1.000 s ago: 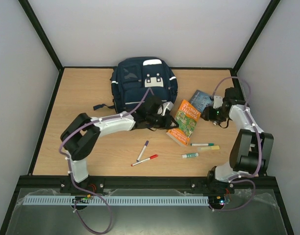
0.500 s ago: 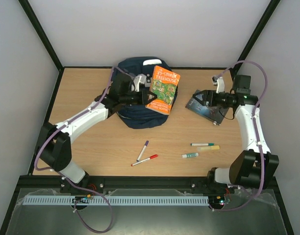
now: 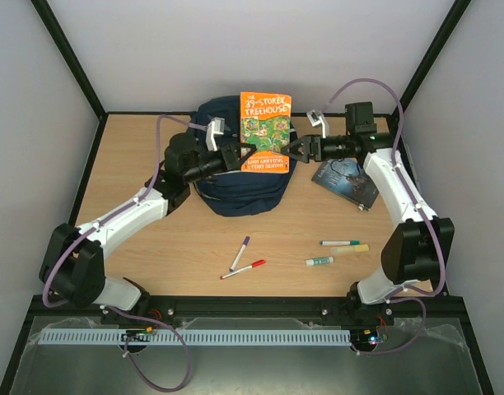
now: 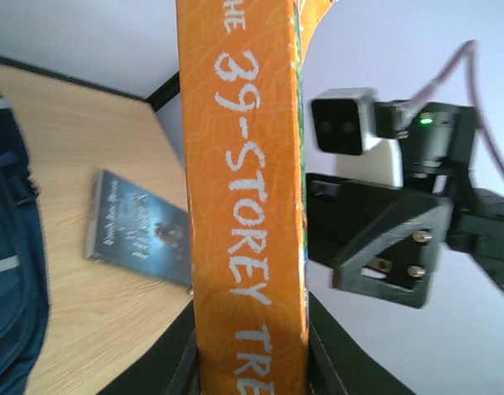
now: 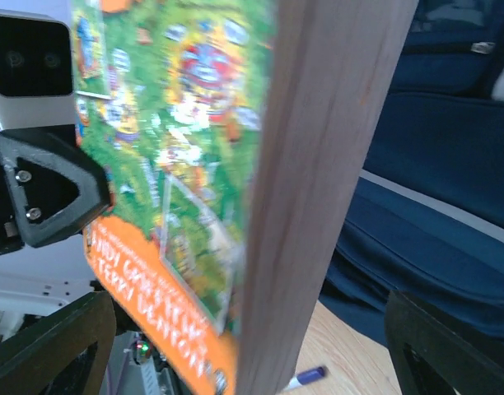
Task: Pack the student bag
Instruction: Pick up the book from the center of the board.
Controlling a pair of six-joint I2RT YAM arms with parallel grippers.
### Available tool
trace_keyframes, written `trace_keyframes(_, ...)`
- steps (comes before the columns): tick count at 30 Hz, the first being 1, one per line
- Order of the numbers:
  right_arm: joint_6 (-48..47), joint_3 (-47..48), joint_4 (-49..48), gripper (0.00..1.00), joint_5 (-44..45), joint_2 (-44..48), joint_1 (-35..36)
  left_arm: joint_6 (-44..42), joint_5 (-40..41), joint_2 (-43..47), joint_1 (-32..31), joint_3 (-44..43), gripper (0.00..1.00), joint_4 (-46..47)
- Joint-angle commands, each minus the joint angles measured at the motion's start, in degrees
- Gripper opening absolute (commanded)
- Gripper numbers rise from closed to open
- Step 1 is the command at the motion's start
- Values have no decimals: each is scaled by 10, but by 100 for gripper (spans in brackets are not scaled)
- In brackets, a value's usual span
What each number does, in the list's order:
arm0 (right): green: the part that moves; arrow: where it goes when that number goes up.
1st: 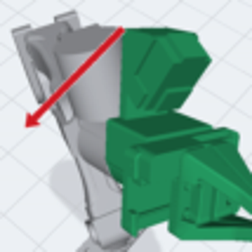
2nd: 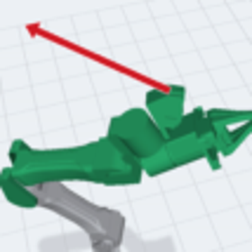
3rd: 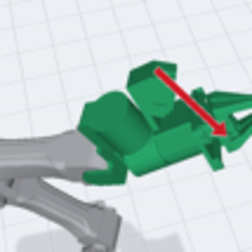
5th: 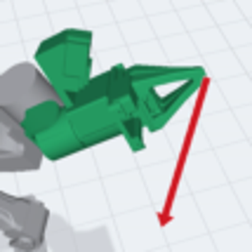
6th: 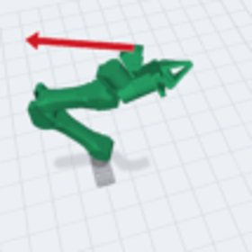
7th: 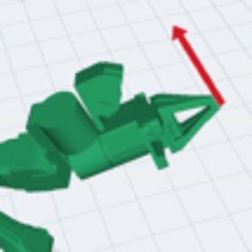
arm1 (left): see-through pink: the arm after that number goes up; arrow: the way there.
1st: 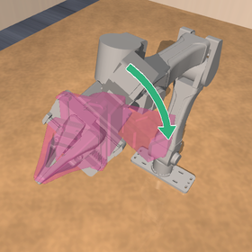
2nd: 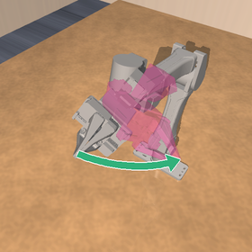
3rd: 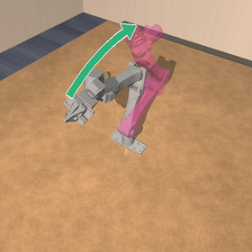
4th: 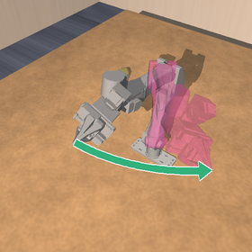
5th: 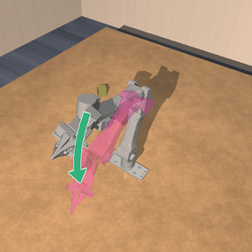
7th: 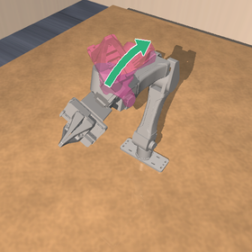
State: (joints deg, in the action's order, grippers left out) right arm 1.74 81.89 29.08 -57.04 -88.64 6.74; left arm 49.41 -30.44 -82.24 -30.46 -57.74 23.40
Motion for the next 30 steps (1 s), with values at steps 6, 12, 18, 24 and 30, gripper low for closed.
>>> trace_keyframes(6, 92, 56, -57, 93, -101, -42, 26, 81, -46, 33, 2, -1, 3, 199)
trace_keyframes(12, 96, 50, -65, 92, -181, -29, 31, 96, -46, 19, 5, 8, 2, 218)
trace_keyframes(18, 106, 49, -65, 87, -226, -3, 32, 106, -42, 3, 11, 23, 3, 231)
trace_keyframes(24, 132, 44, -72, 78, -218, 19, 32, 86, -32, 0, 14, 30, 3, 209)
trace_keyframes(30, 188, 25, -120, 64, -184, 35, 32, 70, -30, -3, 14, 35, 2, 195)
